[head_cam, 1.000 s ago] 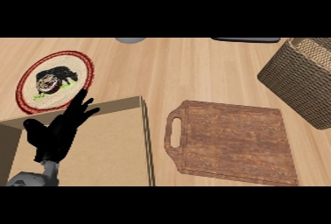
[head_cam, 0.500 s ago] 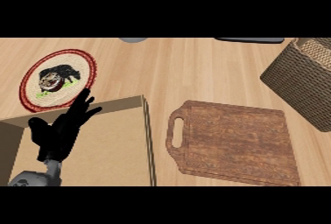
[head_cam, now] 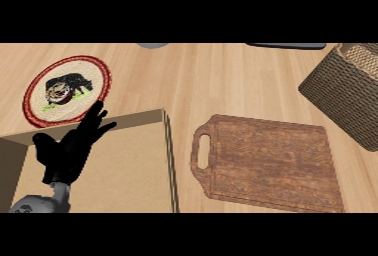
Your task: Pick the bell pepper from the cutting board and place it in the basket
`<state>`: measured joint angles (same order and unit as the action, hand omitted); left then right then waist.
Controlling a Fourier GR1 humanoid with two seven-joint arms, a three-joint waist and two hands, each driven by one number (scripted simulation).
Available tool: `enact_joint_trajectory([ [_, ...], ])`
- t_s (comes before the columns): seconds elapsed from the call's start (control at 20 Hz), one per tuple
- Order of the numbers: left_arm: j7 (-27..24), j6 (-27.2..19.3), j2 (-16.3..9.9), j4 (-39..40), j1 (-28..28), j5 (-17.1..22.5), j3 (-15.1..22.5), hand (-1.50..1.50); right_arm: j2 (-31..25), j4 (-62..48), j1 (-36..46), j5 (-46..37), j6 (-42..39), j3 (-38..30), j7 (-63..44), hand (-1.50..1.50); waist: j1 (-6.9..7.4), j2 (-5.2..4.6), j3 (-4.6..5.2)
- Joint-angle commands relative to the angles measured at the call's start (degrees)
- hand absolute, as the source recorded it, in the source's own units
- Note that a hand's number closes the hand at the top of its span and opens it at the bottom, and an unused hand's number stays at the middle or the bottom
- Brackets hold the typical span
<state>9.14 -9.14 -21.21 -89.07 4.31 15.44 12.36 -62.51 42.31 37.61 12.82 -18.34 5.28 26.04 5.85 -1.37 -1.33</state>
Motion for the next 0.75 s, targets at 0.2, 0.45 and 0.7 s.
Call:
enact_joint_trajectory([
  [0.2, 4.3, -0.4, 0.5, 7.0, -6.8, -1.2, 2.9, 0.0, 0.3, -10.2, 5.6, 0.7, -3.5, -2.9, 2.6, -1.5, -0.02, -0.98, 1.04],
  [0.45, 4.3, 0.5, -0.5, 7.4, -5.9, -0.7, 1.5, 0.0, -1.6, -17.0, 8.2, 2.5, -5.5, -5.8, 0.8, -1.5, -0.05, -1.52, 1.01],
  [0.7, 4.4, 0.0, 0.6, 6.1, -7.1, -0.8, 2.4, 0.0, -3.3, -21.8, 8.7, 2.0, -6.3, -6.6, 1.1, -1.5, 0.26, -1.73, 0.88],
])
